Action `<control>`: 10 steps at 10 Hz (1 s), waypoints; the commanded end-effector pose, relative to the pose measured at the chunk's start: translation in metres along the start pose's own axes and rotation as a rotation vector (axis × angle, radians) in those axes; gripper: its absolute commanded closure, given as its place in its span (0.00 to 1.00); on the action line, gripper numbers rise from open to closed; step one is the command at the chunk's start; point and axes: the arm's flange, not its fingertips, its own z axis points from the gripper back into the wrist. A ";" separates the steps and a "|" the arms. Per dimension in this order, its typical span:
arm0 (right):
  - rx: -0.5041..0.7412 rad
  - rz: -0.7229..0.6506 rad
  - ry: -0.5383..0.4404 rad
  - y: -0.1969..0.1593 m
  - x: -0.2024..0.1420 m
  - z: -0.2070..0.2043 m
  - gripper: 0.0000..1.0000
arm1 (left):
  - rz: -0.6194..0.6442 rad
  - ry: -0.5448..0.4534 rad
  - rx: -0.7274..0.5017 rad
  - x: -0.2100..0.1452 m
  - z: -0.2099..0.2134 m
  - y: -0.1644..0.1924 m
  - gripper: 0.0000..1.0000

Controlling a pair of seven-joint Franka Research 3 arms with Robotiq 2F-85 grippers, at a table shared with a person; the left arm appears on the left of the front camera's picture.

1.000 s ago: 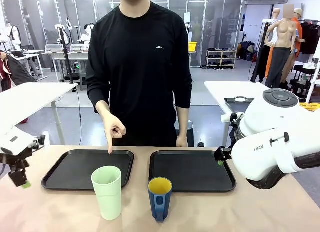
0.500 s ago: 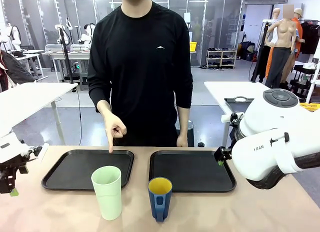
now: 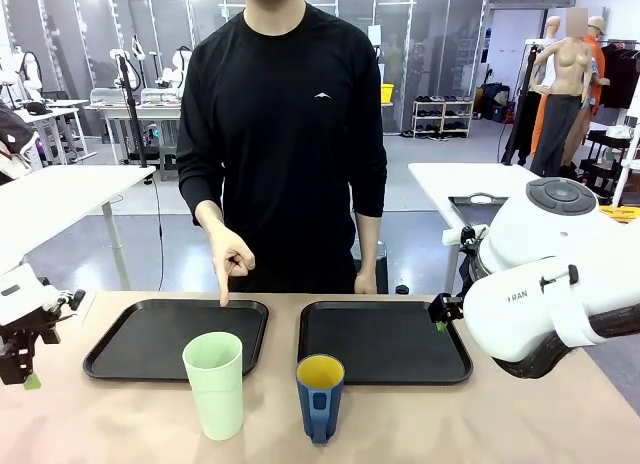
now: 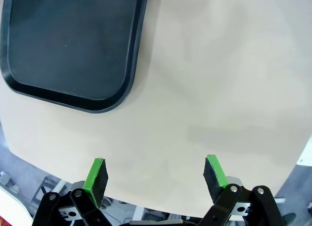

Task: Sort and store the cups by type.
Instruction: Pick up the Reusable plastic cup.

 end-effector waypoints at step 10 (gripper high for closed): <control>0.001 0.010 0.001 0.000 0.001 -0.001 0.00 | -0.119 -0.762 -0.186 -0.004 -0.051 0.012 0.00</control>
